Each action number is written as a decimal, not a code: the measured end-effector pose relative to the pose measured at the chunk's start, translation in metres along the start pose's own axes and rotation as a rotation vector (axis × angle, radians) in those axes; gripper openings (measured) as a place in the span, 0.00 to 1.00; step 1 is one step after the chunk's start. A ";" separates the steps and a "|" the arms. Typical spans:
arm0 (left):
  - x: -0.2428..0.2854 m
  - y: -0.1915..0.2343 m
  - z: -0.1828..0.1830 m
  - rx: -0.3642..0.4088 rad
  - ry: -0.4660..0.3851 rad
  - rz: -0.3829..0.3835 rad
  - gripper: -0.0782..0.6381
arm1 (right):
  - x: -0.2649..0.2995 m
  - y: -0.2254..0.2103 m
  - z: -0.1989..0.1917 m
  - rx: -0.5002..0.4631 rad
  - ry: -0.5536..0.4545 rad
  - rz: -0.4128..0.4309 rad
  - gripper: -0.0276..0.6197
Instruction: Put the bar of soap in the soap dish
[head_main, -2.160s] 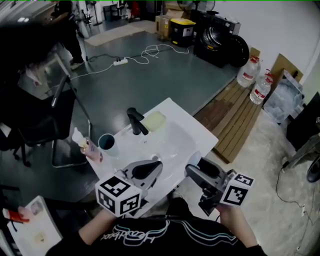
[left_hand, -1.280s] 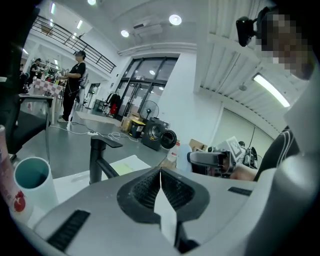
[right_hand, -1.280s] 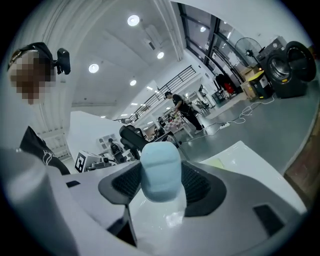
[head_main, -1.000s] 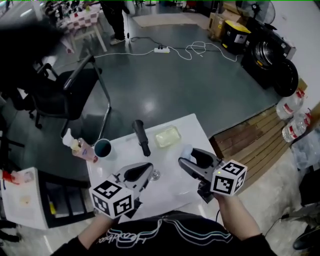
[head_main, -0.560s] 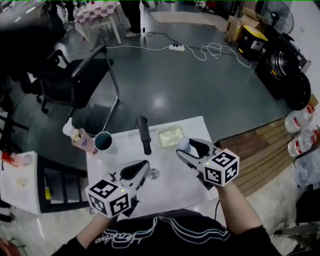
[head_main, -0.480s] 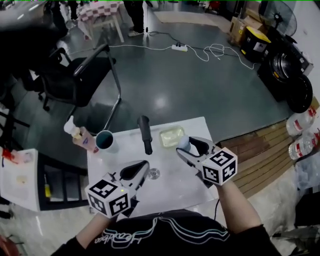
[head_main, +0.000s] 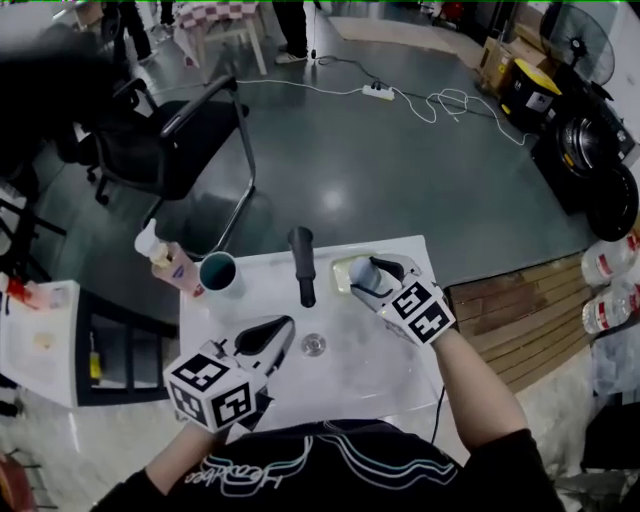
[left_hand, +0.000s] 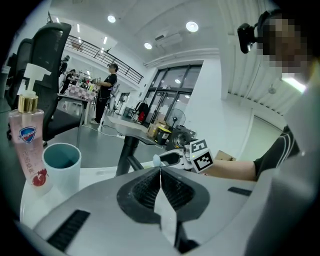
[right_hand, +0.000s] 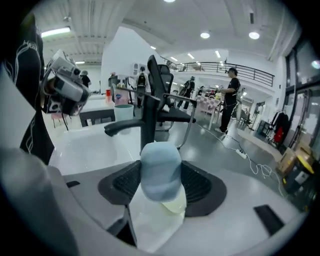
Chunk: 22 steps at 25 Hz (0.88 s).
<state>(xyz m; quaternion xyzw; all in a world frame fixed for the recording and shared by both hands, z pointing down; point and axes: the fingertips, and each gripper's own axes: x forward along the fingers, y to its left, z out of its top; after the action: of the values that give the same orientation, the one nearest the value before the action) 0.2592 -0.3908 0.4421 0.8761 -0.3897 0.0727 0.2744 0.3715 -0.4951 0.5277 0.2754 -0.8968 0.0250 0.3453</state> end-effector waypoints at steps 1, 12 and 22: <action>0.000 0.002 -0.001 -0.003 0.001 0.003 0.14 | 0.007 -0.001 -0.006 -0.031 0.033 0.004 0.46; -0.004 0.030 -0.008 -0.028 -0.021 0.043 0.14 | 0.060 -0.008 -0.040 -0.187 0.214 0.078 0.46; -0.018 0.046 -0.016 -0.082 -0.042 0.103 0.14 | 0.077 -0.006 -0.045 -0.257 0.293 0.120 0.46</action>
<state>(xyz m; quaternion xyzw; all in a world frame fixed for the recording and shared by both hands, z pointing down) 0.2151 -0.3959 0.4688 0.8444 -0.4423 0.0525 0.2977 0.3548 -0.5267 0.6098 0.1686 -0.8476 -0.0293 0.5022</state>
